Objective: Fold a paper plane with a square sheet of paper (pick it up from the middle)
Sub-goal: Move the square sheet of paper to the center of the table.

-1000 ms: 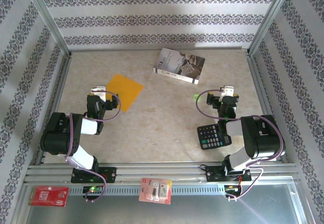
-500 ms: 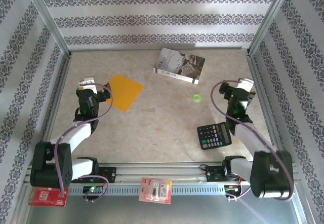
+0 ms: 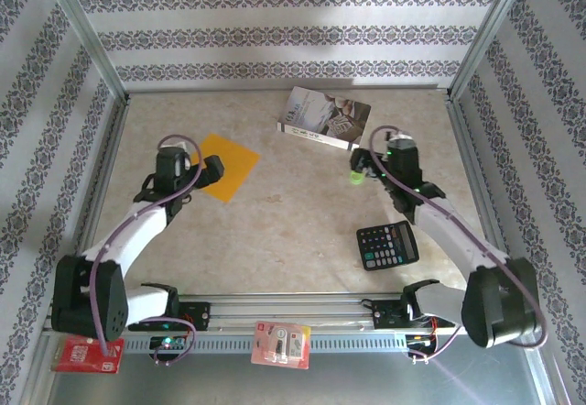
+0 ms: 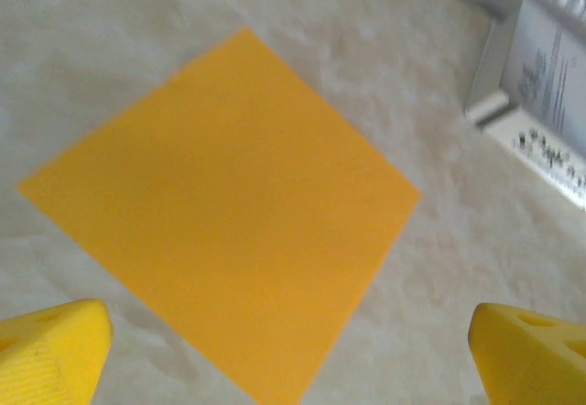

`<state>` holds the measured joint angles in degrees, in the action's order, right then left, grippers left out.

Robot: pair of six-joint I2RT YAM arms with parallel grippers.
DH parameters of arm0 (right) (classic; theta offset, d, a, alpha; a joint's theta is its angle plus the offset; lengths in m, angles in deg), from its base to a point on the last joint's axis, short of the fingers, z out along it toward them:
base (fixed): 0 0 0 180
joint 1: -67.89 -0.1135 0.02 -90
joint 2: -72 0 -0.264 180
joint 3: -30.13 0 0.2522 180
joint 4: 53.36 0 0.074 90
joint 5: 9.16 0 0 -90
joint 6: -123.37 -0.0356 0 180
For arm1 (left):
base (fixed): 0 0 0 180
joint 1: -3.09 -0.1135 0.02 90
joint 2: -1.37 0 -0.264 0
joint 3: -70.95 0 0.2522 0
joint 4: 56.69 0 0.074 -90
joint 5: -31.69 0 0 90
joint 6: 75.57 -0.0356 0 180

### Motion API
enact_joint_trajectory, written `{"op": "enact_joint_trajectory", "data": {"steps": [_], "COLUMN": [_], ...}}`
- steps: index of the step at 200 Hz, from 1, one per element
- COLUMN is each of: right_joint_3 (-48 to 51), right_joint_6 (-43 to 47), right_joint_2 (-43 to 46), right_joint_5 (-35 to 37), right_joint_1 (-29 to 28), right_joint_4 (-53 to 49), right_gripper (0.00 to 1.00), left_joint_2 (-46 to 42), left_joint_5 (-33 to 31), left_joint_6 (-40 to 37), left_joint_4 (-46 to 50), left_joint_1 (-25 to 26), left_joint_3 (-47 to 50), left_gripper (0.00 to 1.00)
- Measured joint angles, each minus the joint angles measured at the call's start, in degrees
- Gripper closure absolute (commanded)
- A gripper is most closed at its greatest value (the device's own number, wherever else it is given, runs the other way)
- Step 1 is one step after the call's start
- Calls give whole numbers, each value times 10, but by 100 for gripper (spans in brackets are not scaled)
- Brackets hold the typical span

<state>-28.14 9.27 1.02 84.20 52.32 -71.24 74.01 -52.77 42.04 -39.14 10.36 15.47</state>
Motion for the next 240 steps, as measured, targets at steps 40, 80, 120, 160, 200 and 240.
{"op": "enact_joint_trajectory", "data": {"steps": [40,80,120,160,200,240], "right_joint_3": [-114,-121,-108,-83,-64,-43], "right_joint_6": [52,67,74,74,64,46], "right_joint_2": [-135,-148,-131,-116,-99,-89], "right_joint_5": [-17,-28,-31,-57,-96,-137], "right_joint_1": [-80,-89,-84,-53,-17,17], "right_joint_4": [-83,-110,-110,-110,-107,-97], "right_gripper": [2,2,2,2,2,2], "left_joint_2": [155,340,414,408,352,314], "left_joint_5": [-23,-68,-93,-106,-96,-33], "left_joint_6": [-61,-126,-148,-135,-54,15], "left_joint_4": [94,192,254,256,251,237], "left_joint_1": [37,36,37,56,160,279], "left_joint_3": [-142,-308,-352,-341,-263,-240], "left_gripper": [0,4,6,6,3,1]}}
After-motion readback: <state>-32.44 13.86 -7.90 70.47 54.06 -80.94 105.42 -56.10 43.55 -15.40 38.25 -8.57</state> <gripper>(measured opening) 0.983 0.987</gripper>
